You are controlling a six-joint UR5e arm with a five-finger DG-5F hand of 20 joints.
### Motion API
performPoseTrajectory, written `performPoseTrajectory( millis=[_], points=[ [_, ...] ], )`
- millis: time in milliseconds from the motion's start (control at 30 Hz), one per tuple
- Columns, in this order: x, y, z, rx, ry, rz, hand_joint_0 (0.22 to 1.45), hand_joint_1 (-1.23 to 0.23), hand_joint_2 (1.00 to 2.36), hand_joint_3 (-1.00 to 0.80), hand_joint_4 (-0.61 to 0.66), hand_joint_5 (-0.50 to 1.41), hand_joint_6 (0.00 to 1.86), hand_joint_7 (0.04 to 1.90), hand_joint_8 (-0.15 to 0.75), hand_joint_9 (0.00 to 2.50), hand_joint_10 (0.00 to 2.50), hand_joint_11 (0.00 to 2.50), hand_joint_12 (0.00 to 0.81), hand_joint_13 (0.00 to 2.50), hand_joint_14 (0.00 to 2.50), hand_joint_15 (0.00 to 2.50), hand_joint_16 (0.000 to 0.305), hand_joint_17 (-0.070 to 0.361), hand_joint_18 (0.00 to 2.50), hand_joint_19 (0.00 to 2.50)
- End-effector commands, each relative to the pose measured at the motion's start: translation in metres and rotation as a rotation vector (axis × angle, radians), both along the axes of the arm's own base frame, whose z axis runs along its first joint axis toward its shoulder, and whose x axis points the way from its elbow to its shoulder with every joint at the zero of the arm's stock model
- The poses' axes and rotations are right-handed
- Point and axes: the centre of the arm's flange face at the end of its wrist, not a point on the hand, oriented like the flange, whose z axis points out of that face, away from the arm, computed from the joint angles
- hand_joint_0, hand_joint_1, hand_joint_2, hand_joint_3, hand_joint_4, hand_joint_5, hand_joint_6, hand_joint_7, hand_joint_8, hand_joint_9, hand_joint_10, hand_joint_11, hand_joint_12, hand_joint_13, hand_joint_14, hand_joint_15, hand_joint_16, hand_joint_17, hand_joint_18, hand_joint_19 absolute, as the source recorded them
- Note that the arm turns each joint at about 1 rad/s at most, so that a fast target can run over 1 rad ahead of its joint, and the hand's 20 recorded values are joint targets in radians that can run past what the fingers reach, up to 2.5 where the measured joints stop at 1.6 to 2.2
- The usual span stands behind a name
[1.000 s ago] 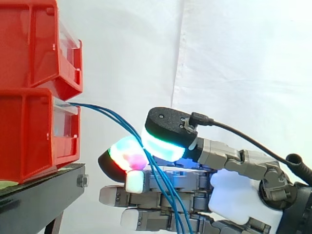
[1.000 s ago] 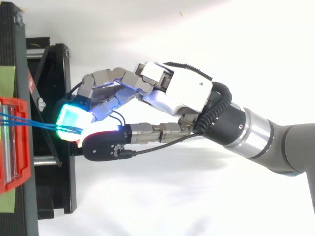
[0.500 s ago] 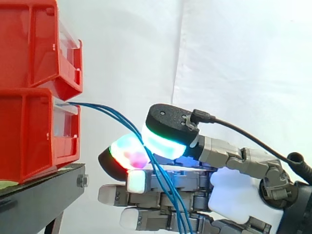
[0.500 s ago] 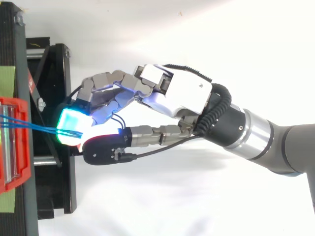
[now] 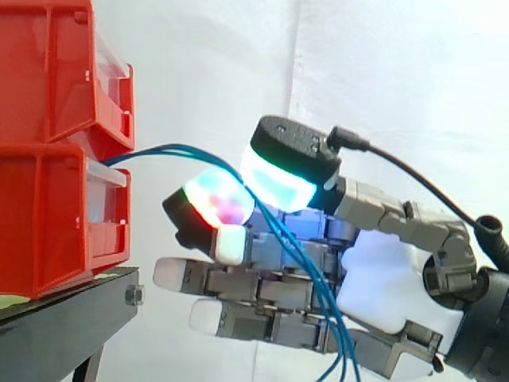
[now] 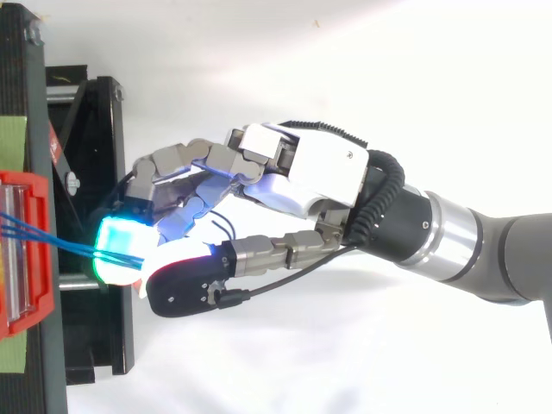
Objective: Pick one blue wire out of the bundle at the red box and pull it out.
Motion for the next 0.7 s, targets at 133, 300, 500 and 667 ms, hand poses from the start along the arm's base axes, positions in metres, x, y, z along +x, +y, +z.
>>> performPoseTrajectory(
  millis=[133, 300, 500, 667],
  points=[
    [-0.001, -0.003, 0.009, 0.012, -0.003, 0.004, 0.55, -0.76, 1.21, 0.00, 0.10, -0.11, 0.88, 1.11, 0.348, 1.07, 0.02, 0.59, 0.443, 0.64, 0.01, 0.30, 0.065, 0.147, 0.63, 0.40],
    [-0.001, -0.007, 0.012, 0.029, -0.014, 0.007, 0.55, -0.76, 1.21, 0.00, 0.09, -0.11, 0.88, 1.11, 0.348, 1.06, 0.02, 0.59, 0.443, 0.63, 0.01, 0.30, 0.065, 0.147, 0.63, 0.41],
    [-0.005, -0.011, 0.025, 0.019, 0.031, 0.003, 0.55, -0.76, 1.21, 0.00, 0.09, -0.11, 0.89, 1.11, 0.349, 1.06, 0.02, 0.60, 0.445, 0.63, 0.01, 0.30, 0.065, 0.147, 0.63, 0.40],
    [-0.009, -0.011, 0.024, 0.013, 0.078, 0.014, 0.55, -0.76, 1.21, 0.00, 0.09, -0.11, 0.89, 1.11, 0.346, 1.06, 0.02, 0.58, 0.444, 0.63, 0.01, 0.30, 0.065, 0.147, 0.62, 0.41]
  ],
)
